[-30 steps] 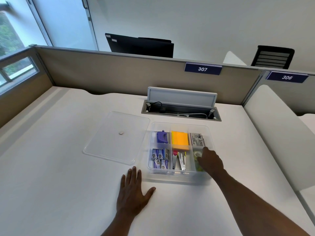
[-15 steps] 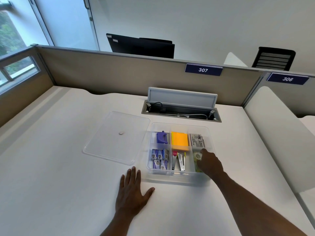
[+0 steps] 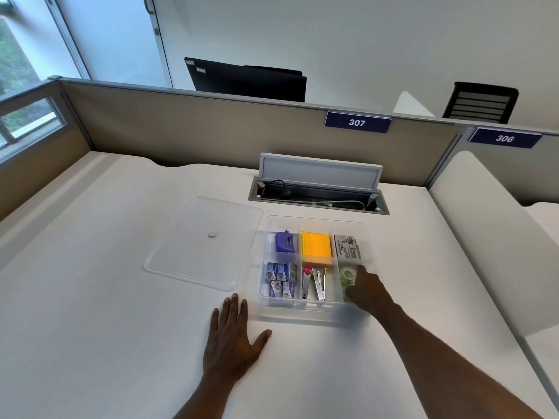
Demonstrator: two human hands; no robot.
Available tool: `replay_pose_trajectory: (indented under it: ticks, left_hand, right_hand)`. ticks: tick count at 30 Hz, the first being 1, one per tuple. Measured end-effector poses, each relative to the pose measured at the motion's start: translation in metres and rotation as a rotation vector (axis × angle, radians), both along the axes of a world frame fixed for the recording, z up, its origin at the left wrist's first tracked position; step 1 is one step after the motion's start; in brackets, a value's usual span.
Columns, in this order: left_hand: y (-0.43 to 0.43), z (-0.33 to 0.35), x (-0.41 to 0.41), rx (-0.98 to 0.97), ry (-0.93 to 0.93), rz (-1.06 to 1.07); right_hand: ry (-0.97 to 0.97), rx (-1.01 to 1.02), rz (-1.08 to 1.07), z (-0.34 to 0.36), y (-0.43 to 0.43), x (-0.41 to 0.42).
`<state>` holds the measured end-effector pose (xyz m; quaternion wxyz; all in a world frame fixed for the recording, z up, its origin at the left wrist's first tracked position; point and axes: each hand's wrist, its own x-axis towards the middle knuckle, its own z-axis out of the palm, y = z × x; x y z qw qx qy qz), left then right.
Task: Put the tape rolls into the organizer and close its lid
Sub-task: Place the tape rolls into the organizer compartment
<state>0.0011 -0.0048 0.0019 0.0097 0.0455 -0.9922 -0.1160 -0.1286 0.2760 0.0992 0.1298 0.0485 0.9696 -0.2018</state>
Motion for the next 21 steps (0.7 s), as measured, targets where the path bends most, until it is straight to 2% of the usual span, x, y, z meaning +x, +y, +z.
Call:
replay_pose_trajectory:
  ticks: [8, 21]
  left_hand:
    - [-0.0003, 0.0015, 0.0012, -0.013, 0.002, -0.006]
    - [-0.0010, 0.0025, 0.0011, -0.010, -0.028, -0.015]
  right_hand:
    - [-0.081, -0.065, 0.034, 0.0061, 0.0011, -0.0028]
    - [-0.115, -0.033, 0.066, 0.0062, -0.0040, -0.0028]
